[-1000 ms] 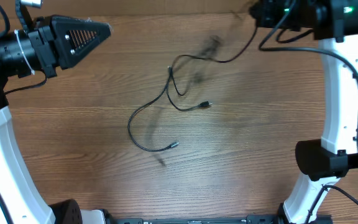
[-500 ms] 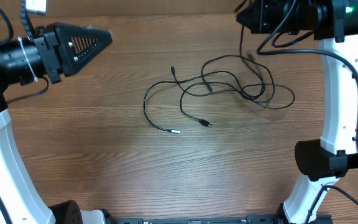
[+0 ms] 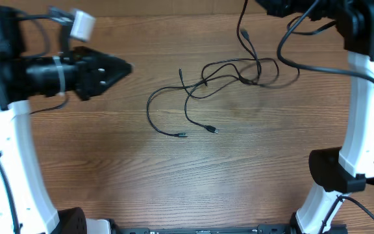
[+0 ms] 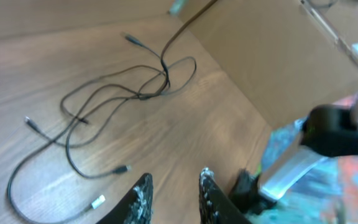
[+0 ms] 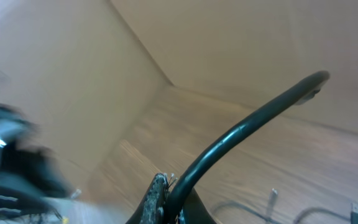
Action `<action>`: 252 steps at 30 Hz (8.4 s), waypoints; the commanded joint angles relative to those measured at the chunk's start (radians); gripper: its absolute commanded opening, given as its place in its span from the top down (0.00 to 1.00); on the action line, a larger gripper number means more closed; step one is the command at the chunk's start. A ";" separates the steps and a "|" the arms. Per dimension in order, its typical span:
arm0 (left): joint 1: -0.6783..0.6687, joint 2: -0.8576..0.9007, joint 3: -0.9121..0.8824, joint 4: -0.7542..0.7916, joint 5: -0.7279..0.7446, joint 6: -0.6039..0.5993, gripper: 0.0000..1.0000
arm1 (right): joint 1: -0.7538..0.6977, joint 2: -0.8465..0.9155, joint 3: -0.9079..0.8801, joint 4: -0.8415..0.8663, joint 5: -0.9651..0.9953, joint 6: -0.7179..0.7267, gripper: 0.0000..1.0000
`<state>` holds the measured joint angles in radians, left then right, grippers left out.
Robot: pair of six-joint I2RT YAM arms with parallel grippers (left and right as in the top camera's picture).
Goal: Untangle cables
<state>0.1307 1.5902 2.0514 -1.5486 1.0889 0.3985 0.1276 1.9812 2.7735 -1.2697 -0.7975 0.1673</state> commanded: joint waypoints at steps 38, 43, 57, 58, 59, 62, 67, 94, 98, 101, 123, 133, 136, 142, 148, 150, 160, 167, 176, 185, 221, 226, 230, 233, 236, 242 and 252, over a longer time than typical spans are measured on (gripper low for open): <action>-0.328 0.080 -0.655 0.902 -0.475 -0.175 0.96 | 0.080 -0.040 0.034 0.331 -0.566 0.435 0.96; -0.150 0.060 -0.654 0.818 -0.302 -0.177 0.96 | -0.013 -0.040 0.018 0.318 -0.565 0.430 0.96; 0.061 -0.185 -0.642 0.655 -0.288 -0.107 0.96 | -0.201 -0.039 -0.104 -0.098 -0.050 0.057 0.96; 0.067 -0.203 -0.639 0.655 -0.288 -0.107 0.96 | -0.209 -0.038 -0.104 -0.133 0.006 0.025 0.96; 0.074 -0.223 -0.631 0.655 -0.288 -0.107 0.96 | -0.218 -0.038 -0.104 -0.159 0.056 0.000 0.96; 0.084 -0.258 -0.594 0.654 -0.288 -0.116 0.96 | -0.239 -0.038 -0.104 -0.185 0.156 -0.014 0.96; 0.086 -0.260 -0.473 0.617 -0.286 -0.145 0.96 | -0.265 -0.038 -0.104 -0.214 0.299 -0.013 0.91; -0.124 -0.160 -0.364 0.928 -0.147 -0.636 0.96 | 0.125 -0.023 -0.261 -0.409 0.142 -0.440 0.19; -0.125 -0.158 -0.364 0.981 -0.200 -0.853 0.96 | 0.137 -0.022 -0.339 -0.407 0.043 -0.587 0.23; -0.127 -0.158 -0.364 1.040 -0.209 -1.008 0.96 | 0.158 -0.021 -0.404 -0.390 -0.002 -0.663 0.31; -0.257 -0.152 -0.364 1.065 -0.382 -1.186 0.96 | 0.343 -0.021 -0.476 -0.148 -0.077 -0.802 0.58; -0.254 -0.152 -0.364 1.097 -0.343 -1.213 0.96 | 0.347 -0.007 -0.476 -0.143 -0.052 -0.814 0.25; -0.254 -0.152 -0.364 1.094 -0.337 -1.214 0.96 | 0.347 -0.007 -0.476 -0.134 0.005 -0.854 0.25; -0.253 -0.152 -0.364 1.072 -0.337 -1.183 0.96 | 0.346 -0.007 -0.476 -0.080 0.129 -0.850 0.25; -0.232 -0.152 -0.364 0.946 -0.367 -1.109 0.96 | 0.327 -0.007 -0.476 -0.012 0.166 -0.858 0.24; -0.225 -0.152 -0.364 0.924 -0.367 -1.102 0.96 | 0.325 -0.007 -0.476 0.006 0.169 -0.858 0.23; -0.185 -0.152 -0.338 0.925 -0.297 -1.113 0.96 | 0.326 -0.007 -0.476 0.027 0.168 -0.884 0.23; -0.174 -0.152 -0.257 0.924 -0.249 -1.148 0.96 | 0.326 -0.007 -0.476 0.040 0.095 -0.906 0.22; -0.174 -0.152 -0.241 0.940 -0.178 -1.188 0.96 | 0.326 -0.007 -0.476 0.120 0.010 -0.901 0.35; -0.161 -0.152 -0.182 1.044 -0.111 -1.259 0.96 | 0.326 -0.006 -0.476 0.100 0.010 -0.900 0.96; 0.071 -0.152 -0.150 1.052 0.267 -1.191 0.96 | 0.298 -0.006 -0.476 0.009 -0.154 -0.810 0.40; -0.019 -0.150 -0.150 1.059 0.179 -1.183 0.96 | 0.324 -0.006 -0.476 0.000 -0.154 -0.811 0.34; -0.029 -0.149 -0.150 1.068 0.179 -1.184 0.96 | 0.324 -0.003 -0.477 -0.002 -0.154 -0.810 0.34; -0.029 -0.149 -0.150 1.085 0.179 -1.192 0.96 | 0.326 0.007 -0.477 -0.013 -0.154 -0.810 0.34; -0.029 -0.148 -0.150 1.152 0.179 -1.246 0.96 | 0.338 0.027 -0.478 -0.034 -0.154 -0.811 0.34; -0.026 -0.148 -0.150 1.277 0.205 -1.337 0.96 | 0.367 0.061 -0.484 -0.018 -0.154 -0.811 0.96; 0.140 -0.113 -0.150 1.273 0.352 -1.333 0.96 | 0.225 0.016 -0.474 -0.071 -0.136 -0.792 0.96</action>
<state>0.2195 1.4654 1.8748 -0.2836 1.3613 -0.9188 0.4286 2.0403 2.2948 -1.3174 -0.9390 -0.6319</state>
